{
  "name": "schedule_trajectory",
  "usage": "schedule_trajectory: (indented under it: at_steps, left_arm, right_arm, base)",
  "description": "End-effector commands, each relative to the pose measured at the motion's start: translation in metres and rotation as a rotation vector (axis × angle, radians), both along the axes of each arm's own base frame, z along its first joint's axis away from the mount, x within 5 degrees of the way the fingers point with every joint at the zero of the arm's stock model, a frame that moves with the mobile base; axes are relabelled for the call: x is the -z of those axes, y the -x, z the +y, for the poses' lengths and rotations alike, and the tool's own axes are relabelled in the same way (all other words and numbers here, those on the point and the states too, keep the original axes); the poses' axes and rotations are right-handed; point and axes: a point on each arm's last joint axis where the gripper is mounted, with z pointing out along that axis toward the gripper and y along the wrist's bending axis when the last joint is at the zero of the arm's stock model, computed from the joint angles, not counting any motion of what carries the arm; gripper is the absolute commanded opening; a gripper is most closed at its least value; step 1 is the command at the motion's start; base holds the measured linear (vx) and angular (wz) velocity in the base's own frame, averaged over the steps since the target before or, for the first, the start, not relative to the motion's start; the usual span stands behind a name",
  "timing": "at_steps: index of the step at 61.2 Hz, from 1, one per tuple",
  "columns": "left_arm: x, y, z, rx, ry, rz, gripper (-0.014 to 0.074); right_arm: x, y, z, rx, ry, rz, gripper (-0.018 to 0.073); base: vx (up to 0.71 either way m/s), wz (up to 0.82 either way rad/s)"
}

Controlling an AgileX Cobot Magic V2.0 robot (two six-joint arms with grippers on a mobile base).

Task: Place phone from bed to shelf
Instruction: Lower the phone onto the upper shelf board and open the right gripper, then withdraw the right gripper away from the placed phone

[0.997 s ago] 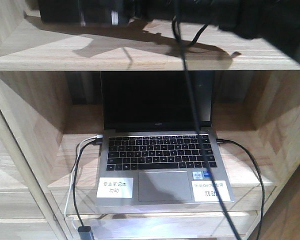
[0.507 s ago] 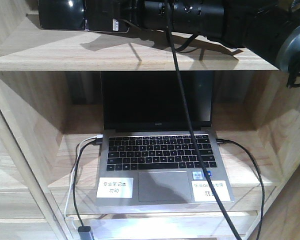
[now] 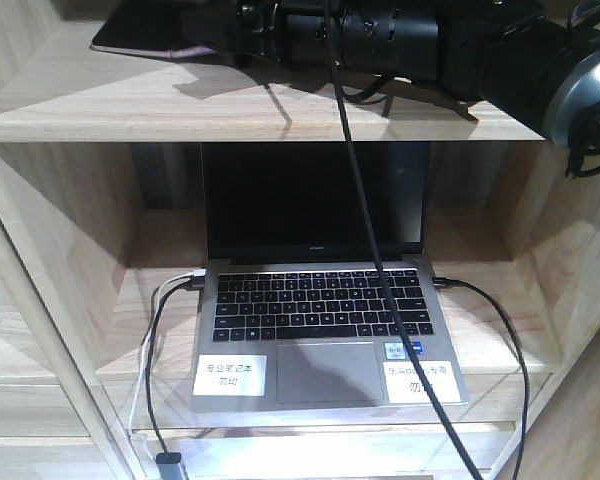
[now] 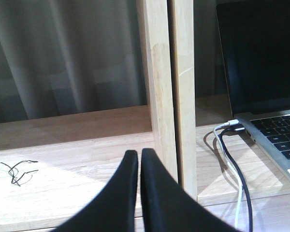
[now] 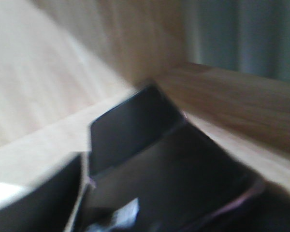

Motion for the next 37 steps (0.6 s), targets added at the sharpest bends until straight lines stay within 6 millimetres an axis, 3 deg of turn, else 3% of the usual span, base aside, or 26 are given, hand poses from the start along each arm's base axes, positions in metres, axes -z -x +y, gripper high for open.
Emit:
schedule_trajectory:
  at_steps: [1,21,37]
  left_arm:
    - [-0.014,0.001,0.0,-0.003,0.017,-0.097,0.0001]
    - [-0.014,0.001,0.0,-0.003,0.017,-0.097,0.0001]
    - [-0.014,0.001,0.0,-0.003,0.017,-0.097,0.0001]
  right_arm:
    - [-0.036,0.012,-0.008,0.032,-0.065,-0.076,0.065]
    - [-0.048,0.022,-0.016,0.047,0.06,-0.176,0.0601]
    - [-0.077,0.044,-0.025,0.052,0.039,-0.245,0.0529]
  base:
    - [0.0,0.0]
    - [0.0,0.0]
    - [0.0,0.0]
